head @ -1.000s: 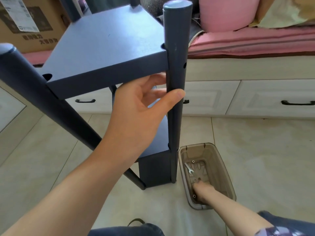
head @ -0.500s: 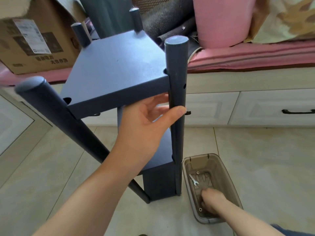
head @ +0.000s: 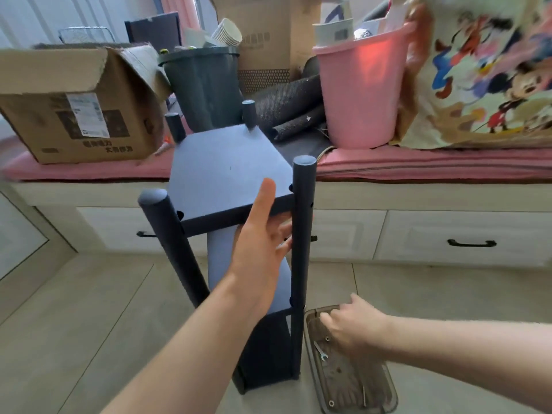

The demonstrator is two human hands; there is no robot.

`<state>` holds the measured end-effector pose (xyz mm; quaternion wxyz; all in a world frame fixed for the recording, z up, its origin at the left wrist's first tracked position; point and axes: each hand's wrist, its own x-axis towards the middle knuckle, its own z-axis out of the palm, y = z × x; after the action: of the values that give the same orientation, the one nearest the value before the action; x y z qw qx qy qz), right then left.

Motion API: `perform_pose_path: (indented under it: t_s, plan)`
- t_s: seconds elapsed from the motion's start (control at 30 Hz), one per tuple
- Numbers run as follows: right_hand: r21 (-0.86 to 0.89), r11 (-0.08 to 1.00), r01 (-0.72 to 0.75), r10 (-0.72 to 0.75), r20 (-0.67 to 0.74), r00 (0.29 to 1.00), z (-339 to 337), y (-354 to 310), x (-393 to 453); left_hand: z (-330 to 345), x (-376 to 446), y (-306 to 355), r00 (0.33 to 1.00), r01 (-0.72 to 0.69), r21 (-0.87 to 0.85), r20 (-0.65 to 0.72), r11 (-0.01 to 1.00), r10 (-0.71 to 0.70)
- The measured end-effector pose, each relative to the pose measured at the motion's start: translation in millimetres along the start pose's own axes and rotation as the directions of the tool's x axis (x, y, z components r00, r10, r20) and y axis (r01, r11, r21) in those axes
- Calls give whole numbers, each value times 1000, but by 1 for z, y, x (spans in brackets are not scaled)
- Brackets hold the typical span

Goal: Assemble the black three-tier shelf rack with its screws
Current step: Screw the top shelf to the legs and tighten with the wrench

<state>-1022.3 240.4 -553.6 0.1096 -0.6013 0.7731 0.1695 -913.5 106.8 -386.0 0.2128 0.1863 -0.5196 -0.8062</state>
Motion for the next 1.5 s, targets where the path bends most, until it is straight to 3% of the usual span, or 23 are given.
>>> perform_pose_path:
  t_s: [0.13,0.23,0.33,0.4,0.47,0.8,1.07,1.5]
  plan:
    - [99,993,-64,84,-213,973,-67,4,-51,5,1,-1,997,12,-28,-74,1000,-14]
    - [328,932,-156,296,-437,850,-100,2,-79,4,3,-1,997,-8,-26,-81,1000,6]
    - [739,673,15,542,-508,669,-126,4,-85,1,5,-2,998,-8,7,-67,1000,8]
    - [817,554,160,630,-537,560,-140,5,-83,-1,7,-4,999,-17,9,-52,1000,17]
    - [818,521,244,651,-566,506,-147,3,-80,-3,7,-6,998,-39,6,-46,999,39]
    - [769,526,362,625,-639,449,-148,3,-74,-7,9,-9,989,-144,33,-37,989,145]
    - [729,572,377,597,-685,418,-149,1,-69,-4,4,-7,982,-186,44,19,981,186]
    - [666,670,327,561,-744,364,-150,3,-65,-1,1,-6,979,-205,43,-11,978,206]
